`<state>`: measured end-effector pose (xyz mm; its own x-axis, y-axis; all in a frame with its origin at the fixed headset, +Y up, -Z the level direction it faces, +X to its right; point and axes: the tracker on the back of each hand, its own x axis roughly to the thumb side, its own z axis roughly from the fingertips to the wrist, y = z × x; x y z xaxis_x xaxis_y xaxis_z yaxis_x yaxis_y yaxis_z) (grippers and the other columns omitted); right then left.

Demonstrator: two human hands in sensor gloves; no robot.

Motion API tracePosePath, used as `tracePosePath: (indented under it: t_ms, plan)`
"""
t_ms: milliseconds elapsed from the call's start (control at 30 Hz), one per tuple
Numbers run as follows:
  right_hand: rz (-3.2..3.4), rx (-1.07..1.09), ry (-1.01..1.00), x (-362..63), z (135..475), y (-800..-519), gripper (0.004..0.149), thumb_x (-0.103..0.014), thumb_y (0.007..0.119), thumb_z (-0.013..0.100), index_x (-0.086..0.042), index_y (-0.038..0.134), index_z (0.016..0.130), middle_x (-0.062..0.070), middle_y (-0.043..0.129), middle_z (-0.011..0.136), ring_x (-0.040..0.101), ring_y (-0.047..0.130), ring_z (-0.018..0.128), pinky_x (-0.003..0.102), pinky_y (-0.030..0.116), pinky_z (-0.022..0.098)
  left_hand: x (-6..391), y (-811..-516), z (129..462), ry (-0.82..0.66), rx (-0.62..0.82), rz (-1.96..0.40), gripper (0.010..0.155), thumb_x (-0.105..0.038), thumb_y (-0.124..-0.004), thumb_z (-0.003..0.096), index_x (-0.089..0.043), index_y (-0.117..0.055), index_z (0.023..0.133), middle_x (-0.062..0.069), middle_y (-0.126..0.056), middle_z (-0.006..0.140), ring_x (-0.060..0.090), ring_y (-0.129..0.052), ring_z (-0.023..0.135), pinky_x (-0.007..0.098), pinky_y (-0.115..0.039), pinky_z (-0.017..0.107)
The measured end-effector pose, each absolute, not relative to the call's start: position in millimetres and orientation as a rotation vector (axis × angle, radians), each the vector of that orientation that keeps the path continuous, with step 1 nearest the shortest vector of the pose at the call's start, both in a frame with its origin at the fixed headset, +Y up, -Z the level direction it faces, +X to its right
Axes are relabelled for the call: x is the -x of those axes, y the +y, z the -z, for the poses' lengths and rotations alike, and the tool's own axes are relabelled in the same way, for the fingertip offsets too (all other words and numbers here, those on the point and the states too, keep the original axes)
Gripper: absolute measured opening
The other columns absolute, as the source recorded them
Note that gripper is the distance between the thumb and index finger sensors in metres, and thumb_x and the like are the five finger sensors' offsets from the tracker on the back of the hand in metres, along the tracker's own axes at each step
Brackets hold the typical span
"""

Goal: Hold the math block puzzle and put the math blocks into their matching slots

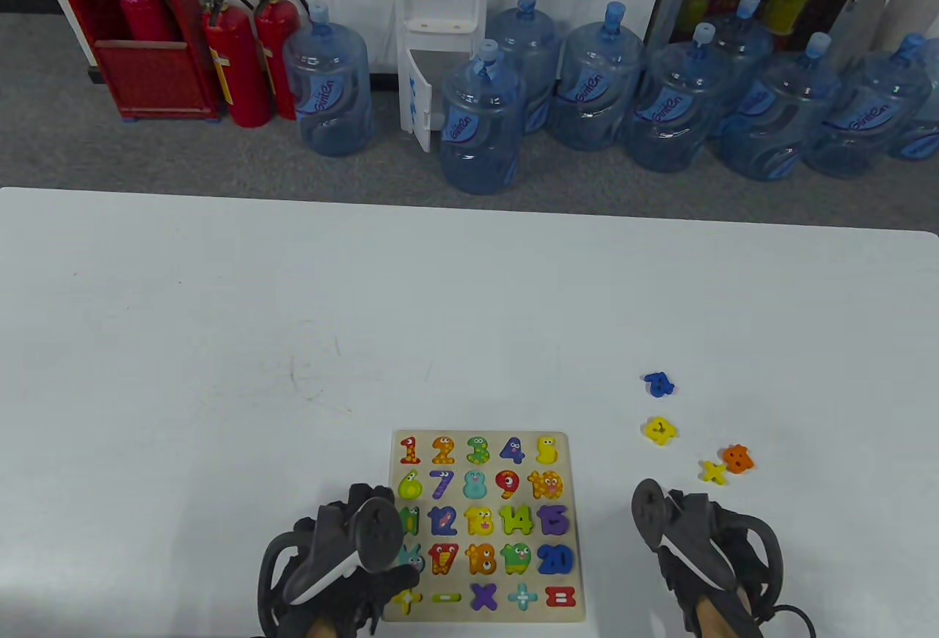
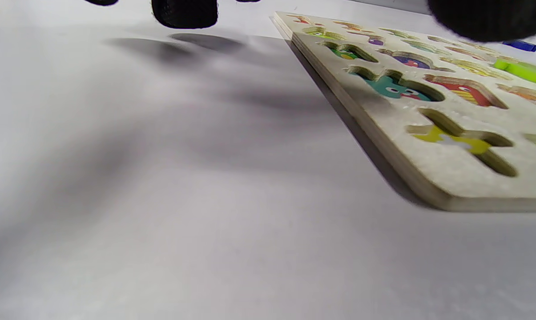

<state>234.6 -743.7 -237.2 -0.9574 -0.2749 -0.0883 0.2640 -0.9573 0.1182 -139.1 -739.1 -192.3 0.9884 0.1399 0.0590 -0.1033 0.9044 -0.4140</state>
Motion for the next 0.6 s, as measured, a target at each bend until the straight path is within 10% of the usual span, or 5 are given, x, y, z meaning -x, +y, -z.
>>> tracePosePath:
  t_ms: [400,600]
  plan:
    - [2.914,-0.121,-0.285,-228.7,231.6,-740.0,0.063,-0.044,0.073,0.028,-0.019,0.076,0.086,0.013,0.082,0.083,0.025,0.095,0.062,0.041,0.08,0.049,139.1,-739.1,192.2,-0.09,0.419,-0.129,0.093,-0.062,-0.071,0.0304,-0.025,-0.03,0.106,0.005,-0.026,0.112,0.045,-0.047,0.107,0.073,-0.046,0.072]
    - [2.923,-0.036,-0.3,-226.6,231.2,-742.7,0.067,-0.027,0.088,0.025,-0.02,0.07,0.09,0.009,0.073,0.089,0.023,0.089,0.066,0.041,0.076,0.054,138.9,-739.1,192.2,-0.091,0.417,-0.131,0.093,-0.062,-0.071,0.0303,-0.025,-0.03,0.106,0.005,-0.026,0.112,0.045,-0.047,0.107,0.073,-0.046,0.072]
